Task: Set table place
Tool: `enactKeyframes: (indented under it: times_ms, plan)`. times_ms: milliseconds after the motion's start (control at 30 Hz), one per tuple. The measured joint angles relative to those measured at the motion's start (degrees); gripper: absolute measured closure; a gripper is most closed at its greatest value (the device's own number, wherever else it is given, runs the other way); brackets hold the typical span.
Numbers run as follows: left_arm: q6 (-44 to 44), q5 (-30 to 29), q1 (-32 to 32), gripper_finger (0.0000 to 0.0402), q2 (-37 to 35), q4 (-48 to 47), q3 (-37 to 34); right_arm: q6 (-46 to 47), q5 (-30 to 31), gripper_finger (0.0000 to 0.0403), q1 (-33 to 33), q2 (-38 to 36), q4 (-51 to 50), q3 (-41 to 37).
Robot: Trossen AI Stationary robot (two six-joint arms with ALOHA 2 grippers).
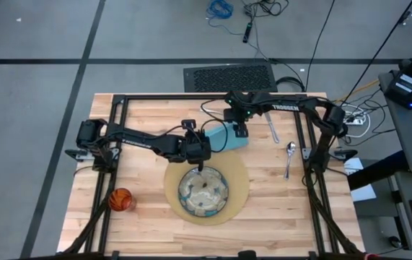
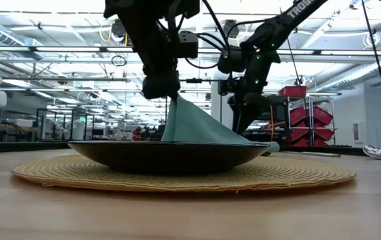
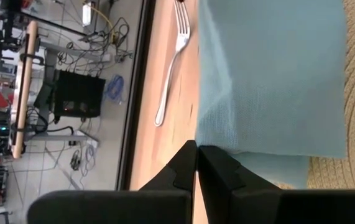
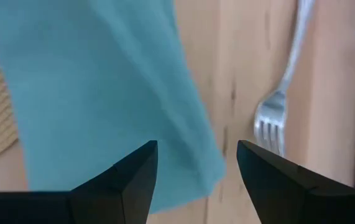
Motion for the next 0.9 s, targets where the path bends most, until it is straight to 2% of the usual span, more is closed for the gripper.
enactKeyframes:
  times_ms: [167,367,467,567,667,800,900]
  plan:
    - [0.02,-0.01,0.0,0.0401,0.02,-0.3,0.0,-1.2,-2.2,0.0203,-0.38,1.54,0.67,0.0]
    - [-1.16,-0.04,0.0,0.0401,0.02,-1.77,0.0,-1.48,-1.44,0.0248,-0.82,3.77,0.53,0.0]
    - [-1.27,-0.04,0.0,0.0401,0.04,-2.14,0.0,-1.01,-1.45,0.0297,-1.09,4.12,0.55,0.0]
    - [-1.25,-0.05,0.0,0.0401,0.04,-2.17,0.0,-1.04,-1.62,0.0376,-1.11,3.95,0.48,0.0]
    - [-1.25,0.03,0.0,0.0401,0.04,-2.18,0.0,0.35,-1.64,0.0396,-1.09,3.34,-0.47,0.0]
    - [-1.27,4.58,0.57,0.0401,0.04,-1.63,0.0,2.39,-1.53,0.0401,-1.09,3.02,-3.98,0.02]
    - [-1.32,13.07,1.75,0.0395,0.04,0.44,0.0,4.25,-1.42,0.0401,-1.06,2.75,-6.01,0.02]
